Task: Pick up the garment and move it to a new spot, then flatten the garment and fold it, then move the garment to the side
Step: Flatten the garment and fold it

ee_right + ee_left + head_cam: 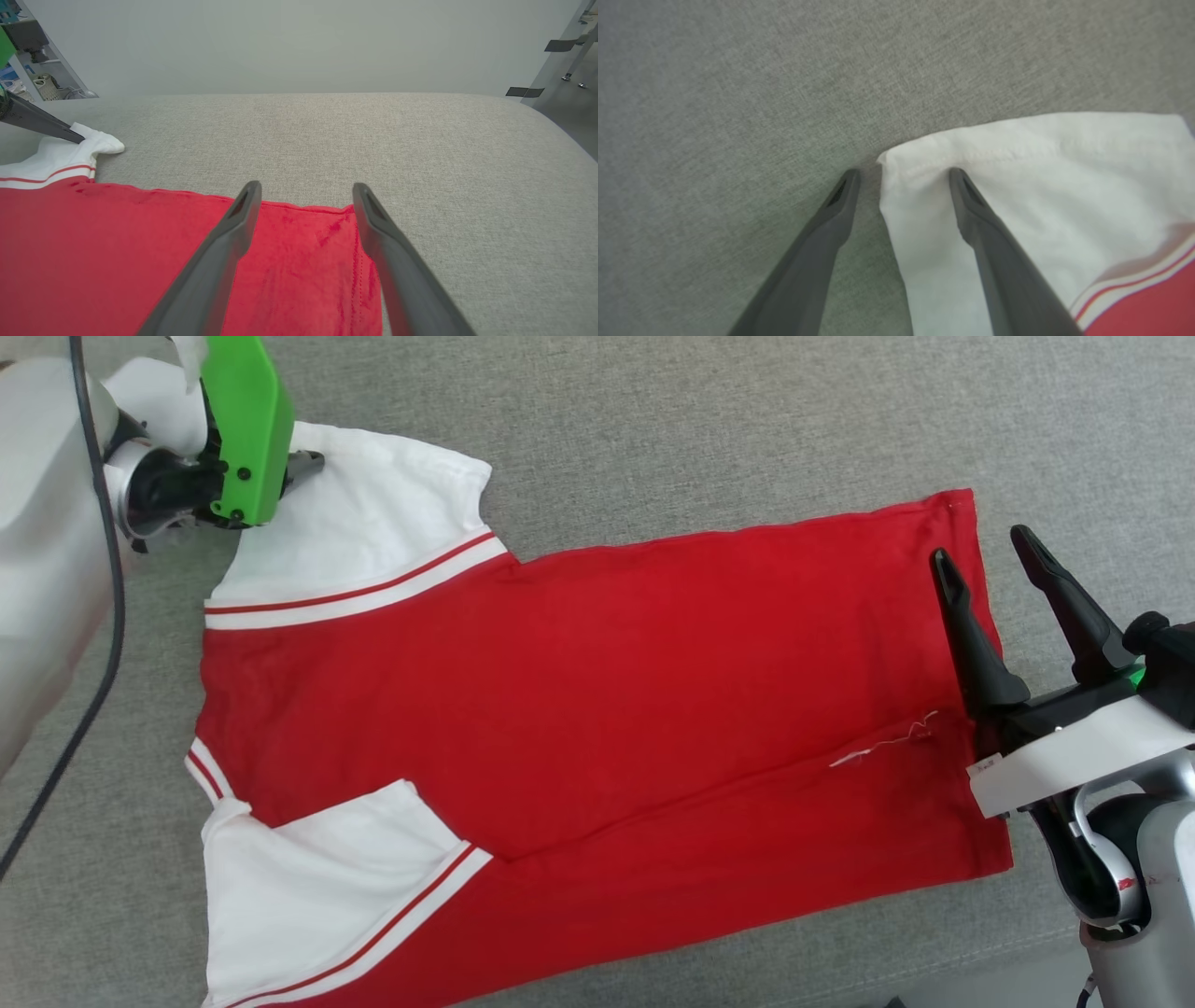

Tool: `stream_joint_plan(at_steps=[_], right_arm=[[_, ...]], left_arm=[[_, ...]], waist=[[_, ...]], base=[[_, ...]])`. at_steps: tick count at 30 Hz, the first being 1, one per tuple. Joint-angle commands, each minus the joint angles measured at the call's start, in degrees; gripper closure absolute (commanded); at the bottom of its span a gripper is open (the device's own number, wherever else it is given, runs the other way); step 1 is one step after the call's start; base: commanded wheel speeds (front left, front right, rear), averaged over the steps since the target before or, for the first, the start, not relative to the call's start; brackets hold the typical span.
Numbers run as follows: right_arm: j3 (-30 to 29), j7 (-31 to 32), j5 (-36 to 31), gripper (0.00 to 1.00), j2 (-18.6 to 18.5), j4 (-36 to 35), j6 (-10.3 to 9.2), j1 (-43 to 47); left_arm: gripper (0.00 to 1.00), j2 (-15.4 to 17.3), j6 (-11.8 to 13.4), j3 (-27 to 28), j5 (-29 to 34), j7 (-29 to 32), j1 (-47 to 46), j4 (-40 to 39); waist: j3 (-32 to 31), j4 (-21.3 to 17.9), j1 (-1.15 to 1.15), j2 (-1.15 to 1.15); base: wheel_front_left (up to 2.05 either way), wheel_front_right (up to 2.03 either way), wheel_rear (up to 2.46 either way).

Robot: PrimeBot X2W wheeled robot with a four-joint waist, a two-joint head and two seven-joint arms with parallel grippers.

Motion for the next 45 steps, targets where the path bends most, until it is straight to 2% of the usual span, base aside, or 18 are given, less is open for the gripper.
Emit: stream_joint_plan(at_steps=[1,6,7,8,14,20,21,22,23,24,29,33,36,45], right_arm=[[0.20,-0.47,0.32,0.00,0.05,0.27,-0.04,-0.94],[-0.46,-0.84,0.70,0.00,-0.42,0.94,-0.04,-1.36],[-0.58,-0.85,0.80,0.00,-0.51,1.01,-0.04,-1.49],[-0.69,-0.79,0.89,0.00,-0.60,1.07,-0.04,-1.59],[-1.70,0.48,1.45,0.00,-2.90,1.16,-0.04,-3.25],[-1.31,6.55,3.76,0.00,-10.09,3.58,-0.04,-7.95],[-0.67,8.43,4.51,0.00,-11.74,4.17,-0.04,-9.00],[1.08,14.00,7.83,0.00,-15.88,6.62,-0.04,-12.03],[1.92,15.93,9.08,0.00,-17.53,7.56,-0.04,-13.28],[5.16,22.85,13.49,0.00,-21.00,10.26,-0.04,-16.04],[10.91,35.94,20.69,0.00,-25.39,14.62,-0.04,-20.51],[13.42,42.81,24.04,0.00,-26.39,18.53,-0.04,-23.74],[15.27,45.55,24.49,0.00,-26.24,21.13,-0.04,-25.80],[21.46,45.41,21.81,0.00,-23.75,29.11,-0.04,-29.12]], left_arm=[[0.00,-0.34,-0.17,-1.11,0.37,0.92,0.17,0.54],[0.00,0.47,-0.17,-3.38,0.85,2.74,1.79,0.65],[0.75,0.66,-0.17,-3.76,1.10,2.87,2.10,0.45],[1.00,0.70,-0.17,-3.95,0.97,2.98,2.46,0.24],[1.00,1.01,-0.17,-4.54,1.27,-0.66,3.02,-0.92],[1.00,0.49,-0.17,-5.26,2.79,-6.09,2.75,-4.07],[1.00,0.41,-0.17,-5.38,2.97,-6.98,2.72,-5.00],[1.00,0.31,-0.17,-5.77,4.24,-9.16,2.87,-7.33],[1.00,0.28,-0.17,-5.91,4.72,-9.65,3.04,-8.29],[1.00,0.24,-0.17,-6.12,5.50,-11.24,3.37,-10.56],[1.00,0.11,-0.17,-6.33,7.19,-13.28,3.27,-14.07],[1.00,-0.48,-0.17,-6.40,8.01,-14.56,2.71,-16.24],[1.00,-0.72,-0.17,-6.42,8.81,-15.39,1.95,-17.26],[1.00,-1.37,-0.17,-6.45,10.62,-17.24,0.23,-18.94]], waist=[[1.14,-1.19,-0.01,0.00],[0.62,-1.12,-0.01,0.00],[0.46,-1.04,-0.01,0.00],[0.24,-0.91,-0.01,0.00],[-2.26,0.05,-0.01,0.00],[-5.83,2.21,-0.01,0.00],[-6.44,2.77,-0.01,0.00],[-7.65,4.25,-0.01,0.00],[-7.96,4.83,-0.01,0.00],[-8.44,6.16,-0.01,0.00],[-8.18,8.23,-0.01,0.00],[-7.23,9.76,-0.01,0.00],[-6.32,10.60,-0.01,0.00],[-3.62,12.67,-0.01,0.00]], base=[[0.00,0.00,0.00],[0.00,0.00,0.00],[0.00,0.00,0.00],[0.00,0.00,0.00],[0.00,0.00,0.00],[0.00,0.00,0.00],[0.00,0.00,0.00],[0.00,0.00,0.00],[0.00,0.00,0.00],[0.00,0.00,0.00],[0.00,0.00,0.00],[0.00,0.00,0.00],[0.00,0.00,0.00],[0.00,0.00,0.00]])
